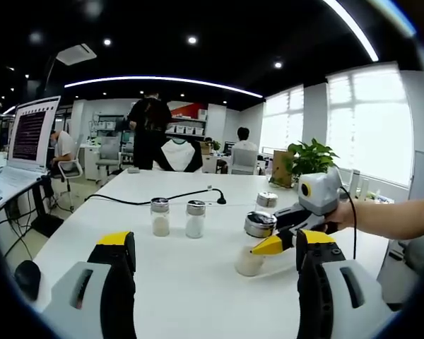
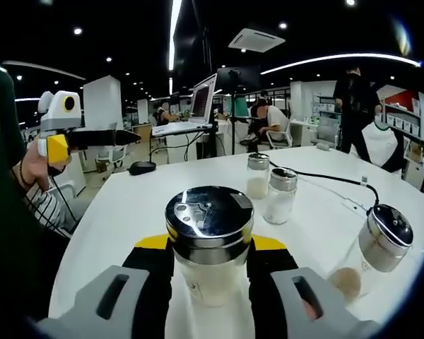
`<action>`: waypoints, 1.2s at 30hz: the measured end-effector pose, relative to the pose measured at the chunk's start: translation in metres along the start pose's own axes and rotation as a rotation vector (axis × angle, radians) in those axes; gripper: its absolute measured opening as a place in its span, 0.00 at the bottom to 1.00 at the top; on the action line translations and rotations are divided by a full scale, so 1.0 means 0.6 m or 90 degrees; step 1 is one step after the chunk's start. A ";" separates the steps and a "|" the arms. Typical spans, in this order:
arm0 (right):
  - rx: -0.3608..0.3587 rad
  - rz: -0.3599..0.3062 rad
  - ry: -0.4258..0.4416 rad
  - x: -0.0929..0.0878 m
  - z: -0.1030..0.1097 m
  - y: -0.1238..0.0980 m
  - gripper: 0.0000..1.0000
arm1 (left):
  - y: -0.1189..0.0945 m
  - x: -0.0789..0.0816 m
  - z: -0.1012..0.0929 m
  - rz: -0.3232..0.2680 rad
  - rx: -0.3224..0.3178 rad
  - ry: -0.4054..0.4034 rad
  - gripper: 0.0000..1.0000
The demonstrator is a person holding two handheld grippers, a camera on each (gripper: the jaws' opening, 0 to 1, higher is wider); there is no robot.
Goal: Rotate the seasoning bottle until the label or dispensing opening points toward the visible target arrow and the bottle remains upright within the marked orientation range
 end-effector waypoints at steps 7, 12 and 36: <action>-0.017 -0.003 0.010 0.000 0.004 0.001 0.39 | 0.000 0.000 0.001 0.003 0.001 0.000 1.00; -0.035 -0.003 0.018 0.000 0.008 0.002 0.39 | 0.000 -0.001 0.000 0.005 0.000 -0.001 1.00; -0.137 -0.018 0.054 -0.003 0.031 0.004 0.39 | -0.002 -0.003 -0.002 0.009 -0.001 -0.002 1.00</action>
Point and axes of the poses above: the point that each gripper's makers call its tool centre point, and the gripper's own axes: y roughly forward along the fingers, z roughly to its left, x roughly out of its top, the point moved 10 cm from there along -y, roughly backward along the fingers, and after that the axes turned 1 degree about -y, right-handed, at the moved point
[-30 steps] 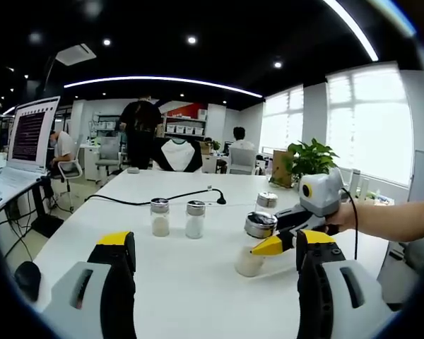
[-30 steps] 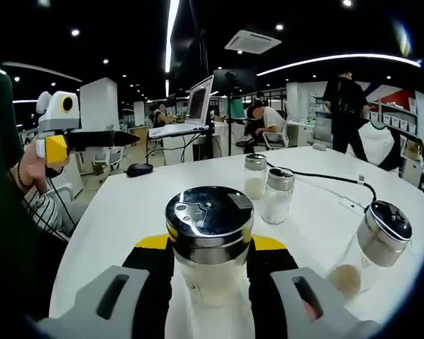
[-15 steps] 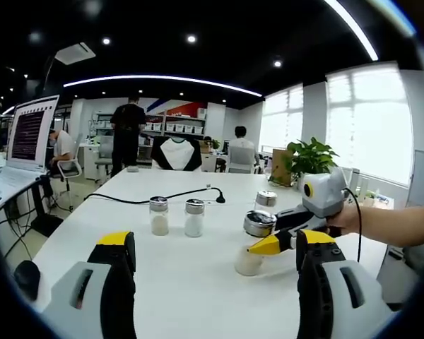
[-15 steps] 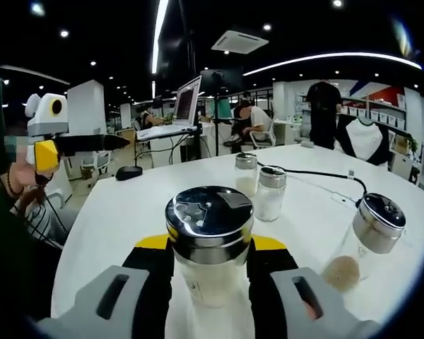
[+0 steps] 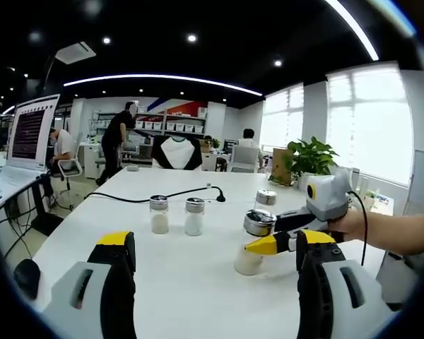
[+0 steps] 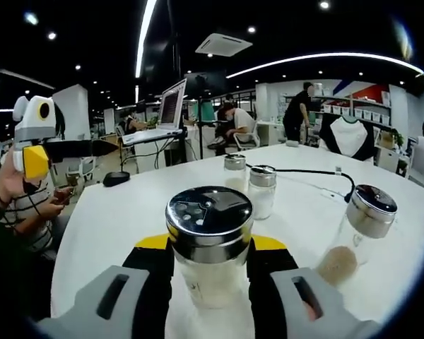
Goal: Rotate the seasoning bottle until the label or dispensing opening points toward the visible target arrow and the bottle remains upright within the marked orientation range
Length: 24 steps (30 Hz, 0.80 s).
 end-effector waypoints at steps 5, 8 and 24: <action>-0.012 -0.003 0.003 -0.001 0.003 0.000 0.39 | -0.001 -0.001 -0.001 0.001 -0.001 -0.001 1.00; -0.018 -0.003 0.005 -0.001 0.004 0.001 0.39 | -0.002 -0.001 -0.001 0.000 -0.002 -0.004 1.00; -0.025 -0.001 0.014 -0.001 0.002 0.004 0.40 | -0.006 -0.001 -0.001 0.001 -0.001 -0.004 1.00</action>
Point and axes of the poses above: the point that each gripper's makers call its tool centre point, and the gripper's own axes: y roughly forward along the fingers, z roughly to its left, x roughly out of its top, the point moved 10 cm from there along -y, roughly backward along the fingers, and after that the axes turned 1 degree about -y, right-handed, at the moved point
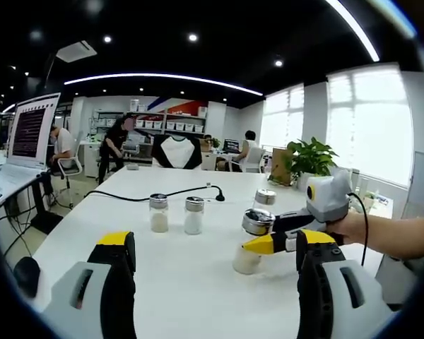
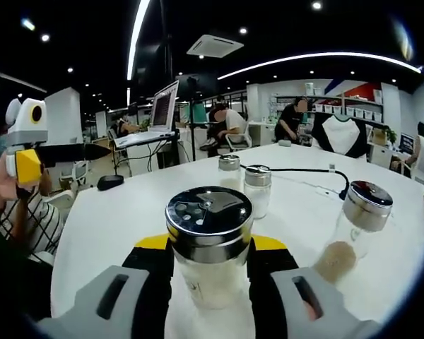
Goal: Rotate the seasoning bottle until the label or dispensing opening points toward the visible target arrow and the bottle remains upright within the marked orientation range
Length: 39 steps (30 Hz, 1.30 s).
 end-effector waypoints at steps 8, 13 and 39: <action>-0.006 0.008 0.023 0.000 0.002 -0.005 0.40 | 0.000 0.003 0.001 -0.002 0.001 0.001 1.00; -0.016 0.010 0.026 -0.001 0.006 -0.020 0.40 | 0.000 0.002 0.000 0.002 0.001 0.003 1.00; -0.164 -0.028 0.072 -0.023 0.020 -0.150 0.42 | 0.003 -0.008 -0.008 0.000 -0.025 -0.008 1.00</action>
Point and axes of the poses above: the point that each gripper's makers call its tool centre point, and the gripper's own axes: y roughly forward along the fingers, z roughly to its left, x roughly out of its top, the point moved 10 cm from there along -y, roughly backward along the fingers, and after that the axes turned 1 degree about -y, right-handed, at the moved point
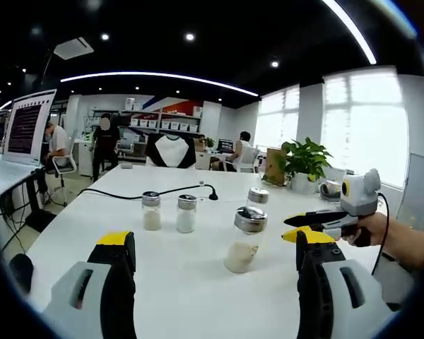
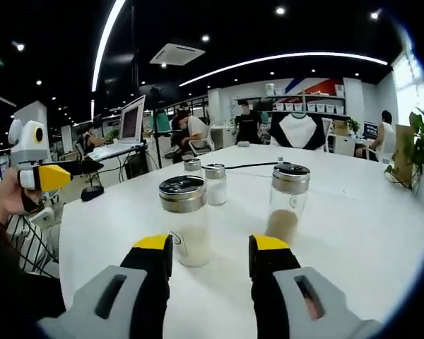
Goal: Rotate the seasoning bottle until the label or dispensing opening points toward the visible target arrow and the bottle remains upright within the marked orientation range
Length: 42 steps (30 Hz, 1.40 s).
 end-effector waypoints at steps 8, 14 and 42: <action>-0.079 -0.026 0.025 -0.002 -0.022 -0.036 0.42 | -0.001 0.000 0.000 -0.005 -0.001 -0.003 1.00; -0.113 -0.030 0.044 -0.012 -0.032 -0.054 0.45 | 0.000 -0.001 -0.002 -0.005 -0.005 -0.002 1.00; -0.159 -0.013 0.031 0.001 -0.067 -0.019 0.47 | -0.001 -0.003 -0.002 0.003 -0.006 0.003 1.00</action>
Point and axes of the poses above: the point that each gripper's makers call its tool centre point, and the gripper's own axes: y roughly forward along the fingers, z roughly to its left, x roughly out of its top, the point moved 10 cm from there along -y, roughly backward along the fingers, and after that the axes turned 1 degree about -y, right-handed, at the moved point
